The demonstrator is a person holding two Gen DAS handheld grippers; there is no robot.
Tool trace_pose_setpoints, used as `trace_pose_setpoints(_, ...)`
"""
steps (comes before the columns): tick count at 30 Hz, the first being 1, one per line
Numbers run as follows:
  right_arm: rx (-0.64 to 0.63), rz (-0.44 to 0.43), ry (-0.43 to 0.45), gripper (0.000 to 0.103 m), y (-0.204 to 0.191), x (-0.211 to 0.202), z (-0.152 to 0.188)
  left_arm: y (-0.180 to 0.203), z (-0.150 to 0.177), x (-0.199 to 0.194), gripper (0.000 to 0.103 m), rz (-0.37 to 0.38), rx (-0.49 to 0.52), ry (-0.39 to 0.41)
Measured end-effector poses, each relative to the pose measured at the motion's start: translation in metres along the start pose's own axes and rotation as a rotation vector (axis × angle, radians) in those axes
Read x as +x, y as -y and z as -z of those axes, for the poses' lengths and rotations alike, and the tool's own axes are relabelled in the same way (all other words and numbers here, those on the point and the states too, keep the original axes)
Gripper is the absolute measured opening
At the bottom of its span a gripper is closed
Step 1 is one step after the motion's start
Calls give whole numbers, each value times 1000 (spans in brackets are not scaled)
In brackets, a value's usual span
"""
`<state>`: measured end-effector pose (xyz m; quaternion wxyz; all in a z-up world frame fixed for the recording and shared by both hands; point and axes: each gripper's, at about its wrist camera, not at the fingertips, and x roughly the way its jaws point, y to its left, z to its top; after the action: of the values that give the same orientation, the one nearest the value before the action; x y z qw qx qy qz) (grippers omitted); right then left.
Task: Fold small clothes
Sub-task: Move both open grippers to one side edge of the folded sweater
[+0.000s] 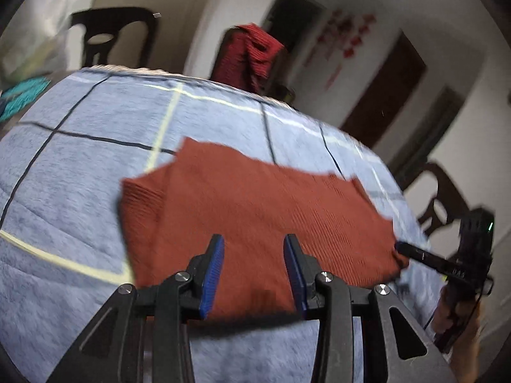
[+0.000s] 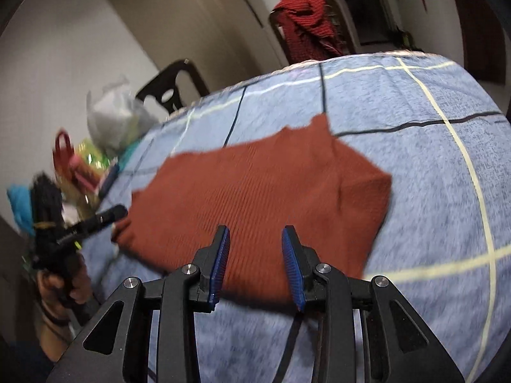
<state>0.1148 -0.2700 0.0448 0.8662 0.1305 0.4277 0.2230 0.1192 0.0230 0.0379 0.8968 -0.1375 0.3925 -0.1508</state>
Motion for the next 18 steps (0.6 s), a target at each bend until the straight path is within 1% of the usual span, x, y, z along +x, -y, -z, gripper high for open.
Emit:
trace_pose_setpoints(3,-49,56,-11,24,-8,5,10,17,14,6,41,-51,83,-26)
trace_pose_setpoints(5,-65,113,-33,24,-4,10,16,22,24,17,41,-97,114,-73)
trace_pose_setpoints(6,-51,126,-48,19,3,12,18,22,28,19,41,-111,129,-76)
trace_pose_setpoints(7,-39,130,-46,13,8,11,18,24,30,18,41,-119,146,-63)
trace_pose_setpoints(9,-29,131,-40,13,7,4,19,27,28,13,41,-130,138,-74)
trace_pose_setpoints(10,-40,132,-28,13,3,-1,18,29,27,11,41,-120,131,-73)
trace_pose_setpoints(13,-79,83,-16,14,-16,-2,18,46,26,10,41,-95,154,-57)
trace_pose_setpoints(16,-119,52,-35,14,-32,13,19,65,27,20,41,-81,185,-63)
trace_pose_setpoints(18,-124,53,-70,15,-32,29,22,71,31,34,41,-96,199,-90)
